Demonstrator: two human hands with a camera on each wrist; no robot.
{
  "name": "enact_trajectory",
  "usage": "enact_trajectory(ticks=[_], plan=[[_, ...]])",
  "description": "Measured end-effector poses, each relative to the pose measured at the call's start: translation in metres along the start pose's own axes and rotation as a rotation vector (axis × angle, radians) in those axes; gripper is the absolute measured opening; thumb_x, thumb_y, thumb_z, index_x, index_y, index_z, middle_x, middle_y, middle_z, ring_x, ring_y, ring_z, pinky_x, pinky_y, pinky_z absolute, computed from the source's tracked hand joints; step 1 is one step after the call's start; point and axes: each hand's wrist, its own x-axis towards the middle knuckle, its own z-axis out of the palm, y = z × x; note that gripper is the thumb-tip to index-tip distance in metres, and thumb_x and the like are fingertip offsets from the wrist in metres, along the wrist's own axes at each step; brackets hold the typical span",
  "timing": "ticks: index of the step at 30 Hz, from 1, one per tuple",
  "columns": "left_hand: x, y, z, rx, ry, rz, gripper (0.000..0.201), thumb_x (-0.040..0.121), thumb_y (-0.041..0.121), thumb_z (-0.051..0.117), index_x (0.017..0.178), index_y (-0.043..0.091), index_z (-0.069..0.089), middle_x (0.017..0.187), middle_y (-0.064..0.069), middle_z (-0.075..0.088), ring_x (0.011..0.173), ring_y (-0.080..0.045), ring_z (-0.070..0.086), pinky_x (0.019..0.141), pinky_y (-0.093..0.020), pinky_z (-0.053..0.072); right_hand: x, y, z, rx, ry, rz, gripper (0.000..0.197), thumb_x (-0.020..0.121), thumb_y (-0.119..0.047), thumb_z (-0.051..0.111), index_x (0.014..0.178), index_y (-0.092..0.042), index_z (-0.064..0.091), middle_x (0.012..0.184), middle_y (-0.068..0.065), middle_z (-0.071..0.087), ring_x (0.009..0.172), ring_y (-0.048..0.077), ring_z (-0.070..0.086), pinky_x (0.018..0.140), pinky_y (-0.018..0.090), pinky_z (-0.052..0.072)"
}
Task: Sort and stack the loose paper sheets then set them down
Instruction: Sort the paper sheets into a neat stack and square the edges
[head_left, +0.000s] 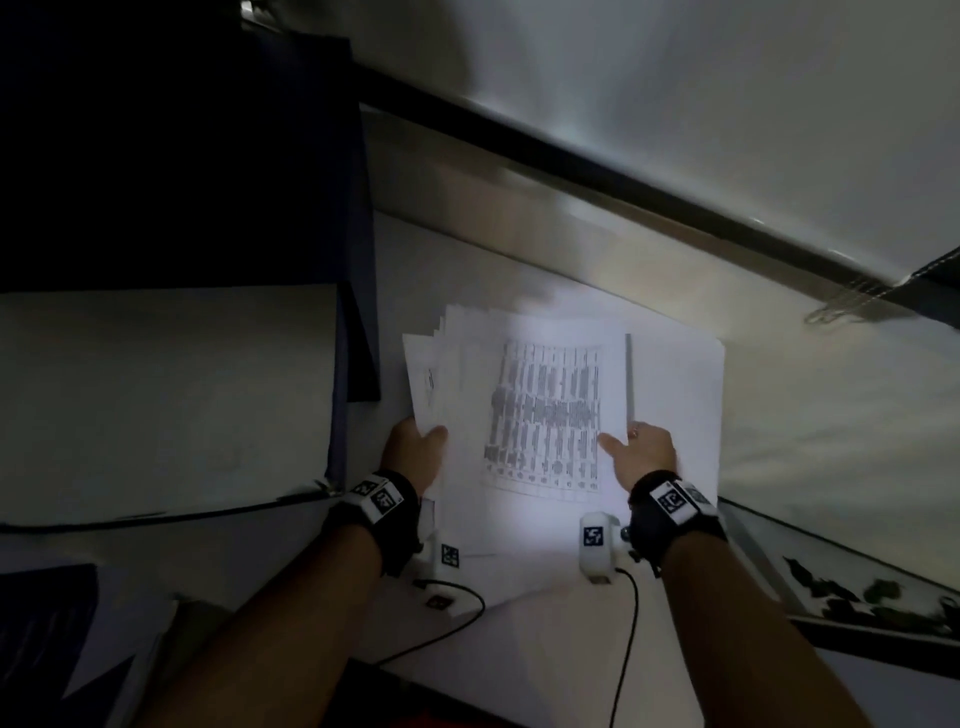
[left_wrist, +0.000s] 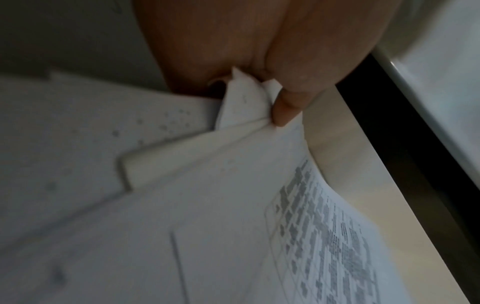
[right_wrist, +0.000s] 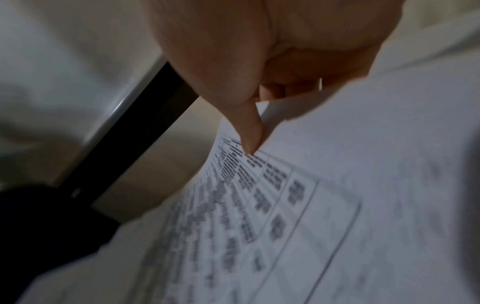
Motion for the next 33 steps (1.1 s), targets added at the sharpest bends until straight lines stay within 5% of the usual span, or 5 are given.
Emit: enact_trajectory(ticks=[8,18,25,28,33], plan=[[0.006,0.004,0.013,0.248,-0.161,-0.115,0.1,0.091,0.034,0.059,0.153,0.015,-0.016,0.161,-0.009,0.018,0.143,-0.032,0.031,0.119,-0.043,0.027,0.02,-0.012,0.038,-0.278,-0.081,-0.116,0.07,0.093,-0.024,0.067,0.153,-0.013,0.034,0.154,0.011,0.036,0.134,0.031,0.048,0.108,0.033,0.042],[0.005,0.024,0.013,0.165,0.007,-0.003,0.038,0.09,0.02,0.066,0.125,0.009,0.058,0.115,-0.006,0.067,0.105,-0.024,0.064,0.088,-0.026,0.047,0.016,-0.01,0.049,-0.233,-0.086,-0.14,0.082,0.082,-0.028,0.077,0.151,-0.011,0.037,0.149,0.009,0.041,0.133,0.029,0.048,0.111,0.034,0.04],[-0.042,0.051,-0.001,-0.067,-0.087,0.36,0.035,0.087,0.004,0.067,0.114,0.026,0.061,0.107,0.013,0.071,0.097,0.0,0.069,0.084,-0.019,0.053,0.007,-0.014,0.004,0.309,-0.136,-0.258,0.107,0.046,-0.045,0.096,0.139,-0.026,0.045,0.13,-0.002,0.064,0.117,0.021,0.062,0.104,0.043,0.046],[-0.058,0.072,-0.004,-0.135,-0.086,0.48,0.035,0.087,0.006,0.069,0.118,0.021,0.06,0.111,0.01,0.071,0.103,-0.001,0.068,0.09,-0.022,0.055,-0.003,-0.031,-0.033,0.473,-0.195,-0.324,0.075,0.053,-0.043,0.094,0.117,-0.015,0.067,0.111,0.004,0.075,0.105,0.022,0.072,0.1,0.046,0.052],[-0.087,0.114,0.024,-0.145,0.138,0.682,0.039,0.091,0.008,0.063,0.116,0.035,0.05,0.1,0.028,0.063,0.092,0.017,0.06,0.084,-0.015,0.052,-0.038,-0.062,-0.058,0.673,0.15,-0.484,0.06,0.065,-0.041,0.092,0.099,0.004,0.07,0.101,0.012,0.076,0.095,0.029,0.074,0.086,0.043,0.06]])
